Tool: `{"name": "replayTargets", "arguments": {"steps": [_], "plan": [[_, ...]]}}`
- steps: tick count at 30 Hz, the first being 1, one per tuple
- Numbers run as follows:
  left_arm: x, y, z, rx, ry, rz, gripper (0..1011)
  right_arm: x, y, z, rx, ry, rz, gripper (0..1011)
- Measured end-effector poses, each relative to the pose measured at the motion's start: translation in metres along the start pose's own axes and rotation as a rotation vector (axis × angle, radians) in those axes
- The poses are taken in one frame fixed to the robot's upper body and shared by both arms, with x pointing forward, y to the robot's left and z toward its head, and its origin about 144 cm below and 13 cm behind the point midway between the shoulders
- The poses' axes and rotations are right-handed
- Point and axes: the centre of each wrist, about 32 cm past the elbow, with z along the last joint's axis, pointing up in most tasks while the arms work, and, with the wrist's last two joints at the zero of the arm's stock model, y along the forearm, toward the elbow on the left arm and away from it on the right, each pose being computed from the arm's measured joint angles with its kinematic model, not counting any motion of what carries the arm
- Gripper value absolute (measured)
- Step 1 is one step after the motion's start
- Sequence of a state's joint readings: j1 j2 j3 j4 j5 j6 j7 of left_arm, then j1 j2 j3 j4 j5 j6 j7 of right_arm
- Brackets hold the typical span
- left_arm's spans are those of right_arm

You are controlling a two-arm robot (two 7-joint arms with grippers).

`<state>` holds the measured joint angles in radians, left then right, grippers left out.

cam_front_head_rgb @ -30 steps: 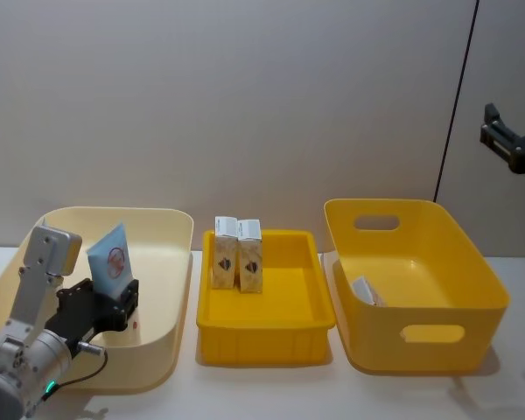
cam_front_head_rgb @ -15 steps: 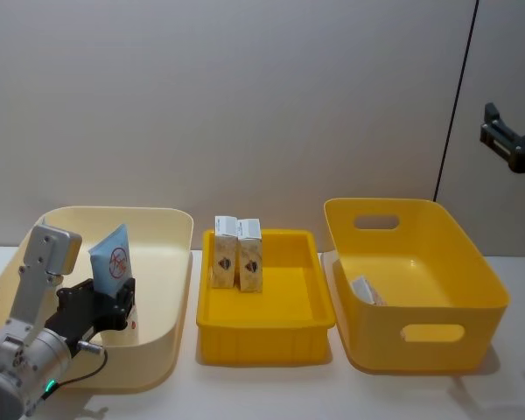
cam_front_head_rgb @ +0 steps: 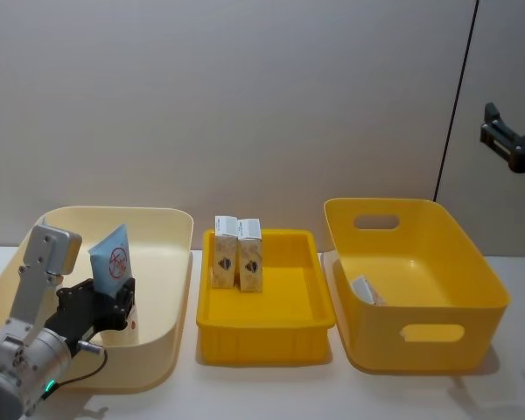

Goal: Bimanual collaborative sorting of washing and personal care products

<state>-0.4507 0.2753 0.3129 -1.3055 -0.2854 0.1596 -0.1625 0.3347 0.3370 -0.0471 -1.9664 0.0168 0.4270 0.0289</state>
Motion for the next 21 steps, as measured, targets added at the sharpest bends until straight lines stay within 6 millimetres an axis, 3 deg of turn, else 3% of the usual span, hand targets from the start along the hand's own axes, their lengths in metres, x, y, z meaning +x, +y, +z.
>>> {"name": "replayTargets", "arguments": {"steps": [21], "plan": [[0.0,0.0,0.0,0.0,0.0,0.0,306,0.0,0.0,0.0,0.0,0.0,0.0,1001]]}}
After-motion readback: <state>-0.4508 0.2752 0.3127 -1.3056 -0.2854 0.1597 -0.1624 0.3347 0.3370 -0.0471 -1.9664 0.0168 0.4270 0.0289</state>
